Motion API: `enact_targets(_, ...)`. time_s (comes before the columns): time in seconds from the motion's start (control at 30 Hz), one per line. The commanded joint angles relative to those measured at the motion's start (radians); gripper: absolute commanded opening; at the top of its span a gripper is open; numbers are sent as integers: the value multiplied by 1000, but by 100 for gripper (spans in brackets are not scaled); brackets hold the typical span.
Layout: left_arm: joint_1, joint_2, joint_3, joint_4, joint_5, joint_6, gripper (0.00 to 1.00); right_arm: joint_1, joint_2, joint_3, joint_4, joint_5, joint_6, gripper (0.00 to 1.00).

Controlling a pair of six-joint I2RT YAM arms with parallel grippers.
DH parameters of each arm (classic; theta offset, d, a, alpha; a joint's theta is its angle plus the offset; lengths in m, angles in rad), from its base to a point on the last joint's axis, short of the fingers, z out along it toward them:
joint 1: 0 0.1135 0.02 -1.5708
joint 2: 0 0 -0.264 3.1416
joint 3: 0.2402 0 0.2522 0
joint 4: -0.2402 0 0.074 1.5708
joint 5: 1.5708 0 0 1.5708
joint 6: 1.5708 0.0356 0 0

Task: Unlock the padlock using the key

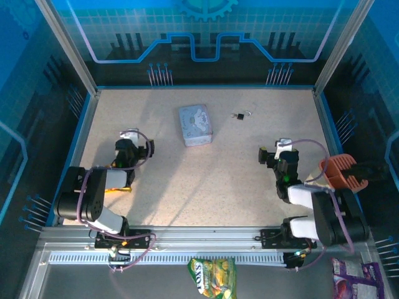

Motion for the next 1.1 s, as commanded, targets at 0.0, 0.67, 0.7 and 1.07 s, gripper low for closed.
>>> enact_targets(0.0, 8, 8, -30, 134, 192, -2, 99, -92, 90, -12, 320, -148, 1, 100)
enact_targets(0.67, 6, 16, -7, 112, 127, -21, 99, 6, 171, 164, 83, -93, -108, 100)
enact_targets(0.7, 7, 15, -7, 112, 127, -20, 99, 5, 170, 165, 83, -93, -109, 100)
enact_targets(1.07, 6, 15, -8, 112, 128, -20, 99, 1, 170, 166, 79, -110, -111, 100)
